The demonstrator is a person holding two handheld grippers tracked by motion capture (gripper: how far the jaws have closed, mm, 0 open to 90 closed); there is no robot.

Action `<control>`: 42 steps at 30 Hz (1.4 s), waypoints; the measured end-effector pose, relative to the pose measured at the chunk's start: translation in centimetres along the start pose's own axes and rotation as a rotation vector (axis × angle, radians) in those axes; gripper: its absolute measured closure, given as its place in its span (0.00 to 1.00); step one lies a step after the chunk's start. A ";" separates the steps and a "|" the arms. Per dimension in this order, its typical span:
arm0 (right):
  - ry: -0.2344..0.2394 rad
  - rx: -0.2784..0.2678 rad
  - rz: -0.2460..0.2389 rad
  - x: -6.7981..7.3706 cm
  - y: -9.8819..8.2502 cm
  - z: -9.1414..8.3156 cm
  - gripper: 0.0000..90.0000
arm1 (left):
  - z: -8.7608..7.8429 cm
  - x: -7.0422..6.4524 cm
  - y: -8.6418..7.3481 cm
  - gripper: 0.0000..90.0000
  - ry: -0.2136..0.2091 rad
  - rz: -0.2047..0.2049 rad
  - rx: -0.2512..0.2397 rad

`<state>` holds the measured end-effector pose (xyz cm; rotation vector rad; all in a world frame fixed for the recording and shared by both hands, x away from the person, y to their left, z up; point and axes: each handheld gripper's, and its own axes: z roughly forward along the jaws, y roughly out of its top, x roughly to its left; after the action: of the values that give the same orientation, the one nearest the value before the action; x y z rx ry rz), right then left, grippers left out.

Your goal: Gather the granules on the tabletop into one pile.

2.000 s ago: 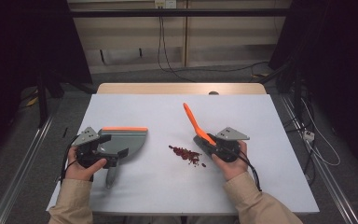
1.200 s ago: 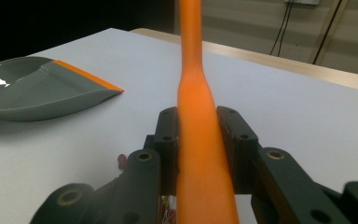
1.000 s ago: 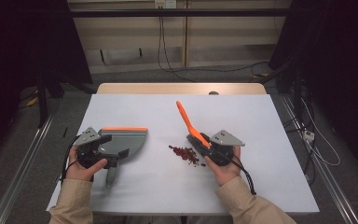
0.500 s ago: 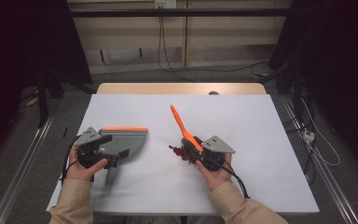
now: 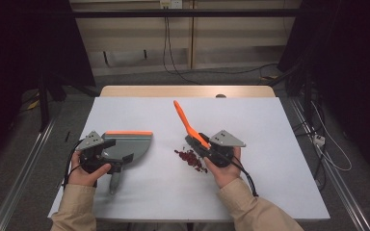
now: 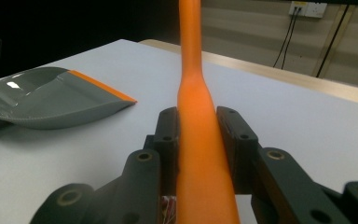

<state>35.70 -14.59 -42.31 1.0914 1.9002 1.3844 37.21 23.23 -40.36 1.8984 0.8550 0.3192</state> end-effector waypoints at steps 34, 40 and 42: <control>0.162 0.101 -0.035 0.6 1.8 1.2 0.79 | 0.0 0.1 0.0 0.05 0.008 -0.003 0.000; 0.193 0.169 -0.080 2.6 1.5 3.8 0.79 | -0.1 0.2 -0.1 0.05 0.009 -0.005 0.000; 0.200 0.191 -0.104 2.9 1.1 4.0 0.79 | -0.1 0.2 -0.1 0.05 0.010 -0.002 0.000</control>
<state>37.65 -9.93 -42.40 0.9545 2.2383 1.3176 37.25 23.47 -40.44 1.8968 0.8637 0.3274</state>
